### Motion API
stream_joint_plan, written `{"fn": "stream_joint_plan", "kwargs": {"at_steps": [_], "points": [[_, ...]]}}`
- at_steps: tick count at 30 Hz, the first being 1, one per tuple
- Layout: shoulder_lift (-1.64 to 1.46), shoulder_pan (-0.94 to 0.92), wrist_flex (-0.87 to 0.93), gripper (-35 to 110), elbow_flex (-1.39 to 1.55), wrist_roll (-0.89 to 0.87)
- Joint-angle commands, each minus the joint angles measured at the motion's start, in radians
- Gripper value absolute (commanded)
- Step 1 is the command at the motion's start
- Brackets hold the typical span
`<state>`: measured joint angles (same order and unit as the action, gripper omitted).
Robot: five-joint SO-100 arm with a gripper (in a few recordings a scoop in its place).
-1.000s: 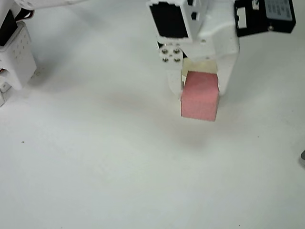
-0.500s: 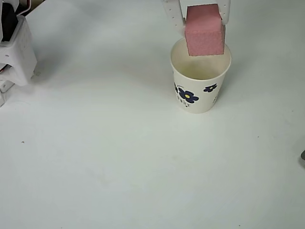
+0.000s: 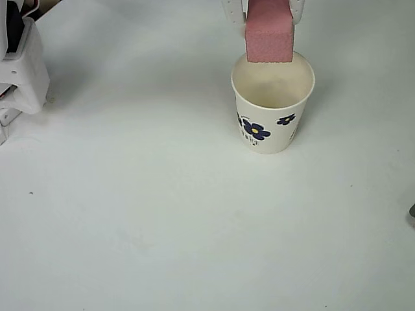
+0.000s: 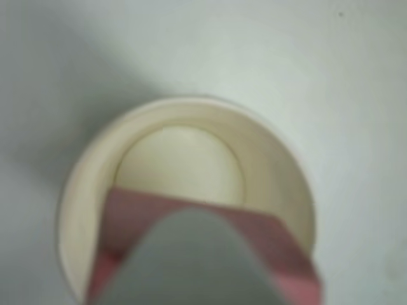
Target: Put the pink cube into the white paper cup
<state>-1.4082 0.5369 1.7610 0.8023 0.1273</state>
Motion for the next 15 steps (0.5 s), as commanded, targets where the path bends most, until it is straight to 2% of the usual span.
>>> {"fn": "stream_joint_plan", "kwargs": {"at_steps": [1, 8, 15], "points": [[-0.052, 0.02, 0.012, 24, -0.015, 0.003], [-0.051, 0.028, 0.011, 30, -0.015, 0.009], [-0.038, 0.034, 0.011, 44, -0.015, 0.018]]}}
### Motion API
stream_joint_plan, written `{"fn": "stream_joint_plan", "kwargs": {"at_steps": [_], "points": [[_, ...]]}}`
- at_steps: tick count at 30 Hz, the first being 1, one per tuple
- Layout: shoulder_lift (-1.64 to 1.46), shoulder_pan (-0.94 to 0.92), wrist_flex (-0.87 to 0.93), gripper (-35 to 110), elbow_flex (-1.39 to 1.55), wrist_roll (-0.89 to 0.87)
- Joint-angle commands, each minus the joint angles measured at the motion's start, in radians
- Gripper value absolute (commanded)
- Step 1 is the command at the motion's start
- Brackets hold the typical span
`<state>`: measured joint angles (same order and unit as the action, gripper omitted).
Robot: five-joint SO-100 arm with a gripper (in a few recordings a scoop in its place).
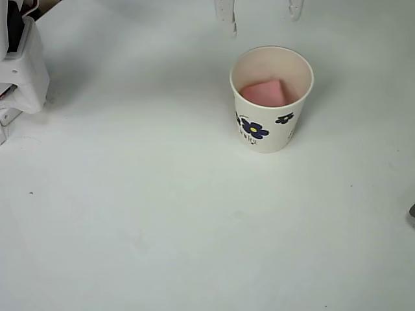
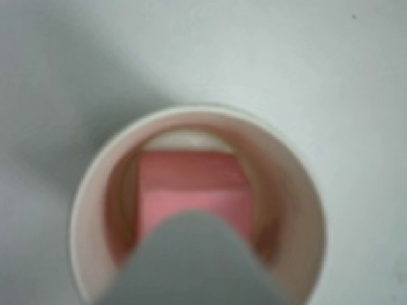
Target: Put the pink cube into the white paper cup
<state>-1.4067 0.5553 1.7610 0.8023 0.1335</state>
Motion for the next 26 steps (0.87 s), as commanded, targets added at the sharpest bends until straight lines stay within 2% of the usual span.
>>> {"fn": "stream_joint_plan", "kwargs": {"at_steps": [1, 26], "points": [[-0.04, 0.015, 0.011, 45, -0.015, 0.012], [-0.028, 0.021, 0.011, 45, -0.002, 0.023]]}}
